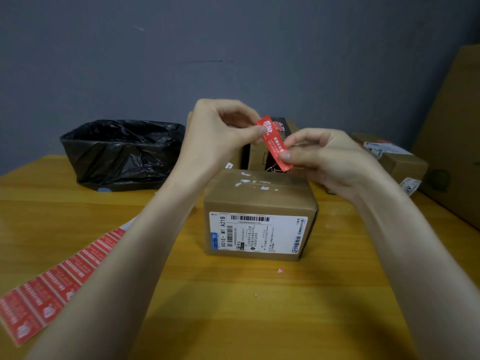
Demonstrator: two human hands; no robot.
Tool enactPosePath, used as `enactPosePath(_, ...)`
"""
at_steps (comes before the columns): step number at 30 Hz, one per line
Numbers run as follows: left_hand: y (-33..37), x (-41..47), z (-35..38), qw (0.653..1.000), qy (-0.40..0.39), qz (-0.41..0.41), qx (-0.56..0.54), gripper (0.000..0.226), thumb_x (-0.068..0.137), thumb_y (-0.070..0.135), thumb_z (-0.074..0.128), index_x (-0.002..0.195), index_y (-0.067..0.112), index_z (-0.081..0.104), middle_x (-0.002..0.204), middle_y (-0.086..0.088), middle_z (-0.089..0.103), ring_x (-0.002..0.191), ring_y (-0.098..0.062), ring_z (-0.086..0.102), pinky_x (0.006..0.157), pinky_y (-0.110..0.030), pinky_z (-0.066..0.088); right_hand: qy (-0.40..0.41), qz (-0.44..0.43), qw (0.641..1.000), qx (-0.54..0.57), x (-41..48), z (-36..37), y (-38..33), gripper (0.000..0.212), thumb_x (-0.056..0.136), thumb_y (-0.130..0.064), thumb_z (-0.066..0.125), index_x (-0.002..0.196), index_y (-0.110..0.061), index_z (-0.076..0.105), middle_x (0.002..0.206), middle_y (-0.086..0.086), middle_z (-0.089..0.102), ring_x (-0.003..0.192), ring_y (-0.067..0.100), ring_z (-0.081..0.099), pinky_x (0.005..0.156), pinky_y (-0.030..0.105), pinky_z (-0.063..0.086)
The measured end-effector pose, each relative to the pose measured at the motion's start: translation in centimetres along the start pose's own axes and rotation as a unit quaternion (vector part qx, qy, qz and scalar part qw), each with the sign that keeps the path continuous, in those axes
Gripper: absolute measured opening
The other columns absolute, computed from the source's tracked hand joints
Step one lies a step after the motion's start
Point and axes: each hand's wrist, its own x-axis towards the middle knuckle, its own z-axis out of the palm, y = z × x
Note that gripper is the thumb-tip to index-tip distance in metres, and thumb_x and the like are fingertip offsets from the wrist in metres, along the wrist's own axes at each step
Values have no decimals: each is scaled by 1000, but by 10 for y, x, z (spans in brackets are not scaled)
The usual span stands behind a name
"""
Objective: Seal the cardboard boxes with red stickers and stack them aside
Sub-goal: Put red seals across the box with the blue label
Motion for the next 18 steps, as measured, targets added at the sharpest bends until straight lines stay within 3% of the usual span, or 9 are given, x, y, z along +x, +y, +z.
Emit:
enactPosePath(3,-3,0,0,1000,8,-14,1,8,74,8,77,80,9,73,71,-7,72,64,-16,69,74,-30,56,1,-1,1000,22,-2,2,-2,25,74,8,67,85,-14,68,71,7,69,64,14,65,62,23,56)
enactPosePath(6,-4,0,-1,999,-1,-48,-6,28,74,12,78,100,19,69,73,-1,73,72,-11,70,81,-25,53,31,2,999,-27,-2,0,-3,35,71,3,72,103,-11,67,87,11,69,80,20,69,72,29,59)
enactPosePath(8,-5,0,-4,998,-13,-68,1,34,75,14,77,106,22,65,73,1,73,75,-8,70,83,-23,52,66,9,995,-78,-1,-2,-3,30,66,-7,79,95,-10,70,94,9,69,88,21,69,78,35,58)
enactPosePath(12,0,0,-10,994,-48,-88,38,8,81,9,70,79,16,68,75,-6,72,73,-13,70,73,-28,54,88,10,992,-93,-4,1,-4,8,68,-16,79,67,-17,71,84,3,71,92,20,65,89,44,52)
enactPosePath(14,1,1,-13,991,-63,-111,45,9,83,8,68,76,14,67,76,-9,72,74,-16,70,72,-28,56,92,7,992,-91,-4,0,-3,8,71,-17,77,66,-19,71,85,0,71,93,17,63,90,42,52)
enactPosePath(18,2,3,-18,985,-73,-147,51,9,86,8,65,77,8,64,72,-7,70,64,-8,70,52,-12,51,70,22,995,-72,-3,-2,-2,6,74,-15,74,72,-20,71,81,-4,71,83,13,65,82,33,55)
